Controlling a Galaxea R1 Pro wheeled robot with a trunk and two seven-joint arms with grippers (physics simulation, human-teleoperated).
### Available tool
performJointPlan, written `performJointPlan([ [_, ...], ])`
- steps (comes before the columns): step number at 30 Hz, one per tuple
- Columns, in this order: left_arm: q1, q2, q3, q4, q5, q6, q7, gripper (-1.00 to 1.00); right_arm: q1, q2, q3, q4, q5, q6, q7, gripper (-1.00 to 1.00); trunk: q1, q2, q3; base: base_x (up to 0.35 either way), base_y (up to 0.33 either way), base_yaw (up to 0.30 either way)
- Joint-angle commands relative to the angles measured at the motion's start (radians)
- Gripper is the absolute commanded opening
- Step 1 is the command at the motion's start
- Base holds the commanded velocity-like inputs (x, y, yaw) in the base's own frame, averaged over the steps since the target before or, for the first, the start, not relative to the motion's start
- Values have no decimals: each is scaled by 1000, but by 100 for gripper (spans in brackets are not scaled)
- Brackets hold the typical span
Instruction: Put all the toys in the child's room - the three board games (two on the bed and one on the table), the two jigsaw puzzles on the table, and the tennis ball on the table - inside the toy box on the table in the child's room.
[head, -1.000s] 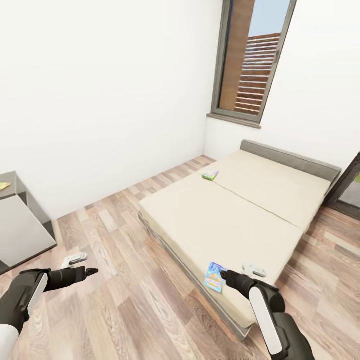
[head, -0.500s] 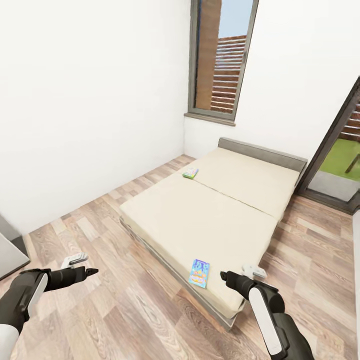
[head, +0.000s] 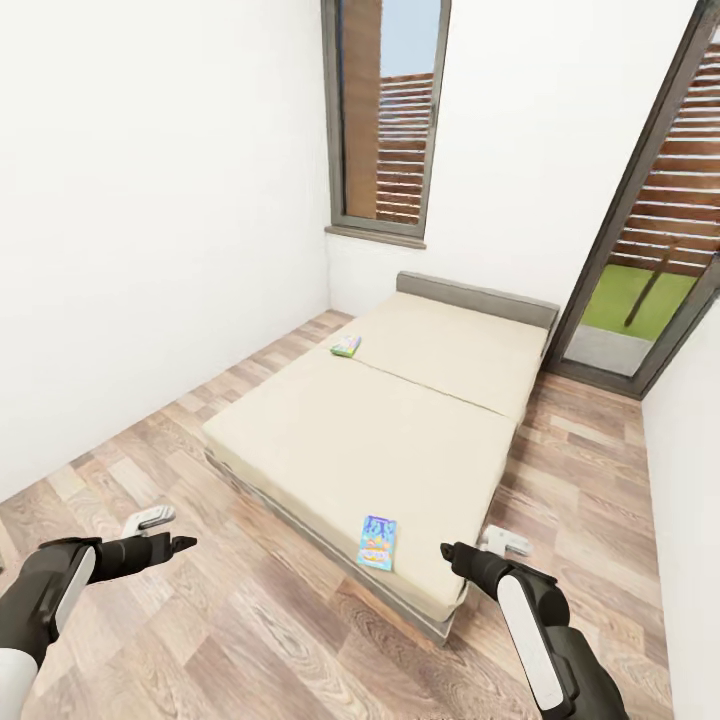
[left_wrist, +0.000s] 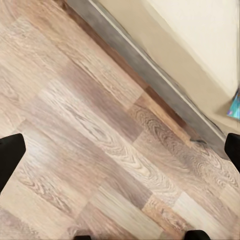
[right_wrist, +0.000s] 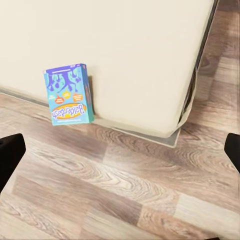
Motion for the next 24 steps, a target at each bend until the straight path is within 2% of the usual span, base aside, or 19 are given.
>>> performJointPlan([
  [1, 0, 0, 2, -1, 5, 8, -1, 100, -1, 1, -1, -1, -10, 3, -8, 100, 0, -1, -1, 0, 176, -280],
  [16, 0, 0, 1, -1, 5, 8, -1, 100, -1, 1, -1, 3, -11, 4, -8, 100, 0, -1, -1, 0, 116, -280],
  [24, 0, 0, 1, -1, 8, 7, -3, 100, -1, 1, -1, 4, -13, 4, -8, 100, 0, -1, -1, 0, 47, -280],
])
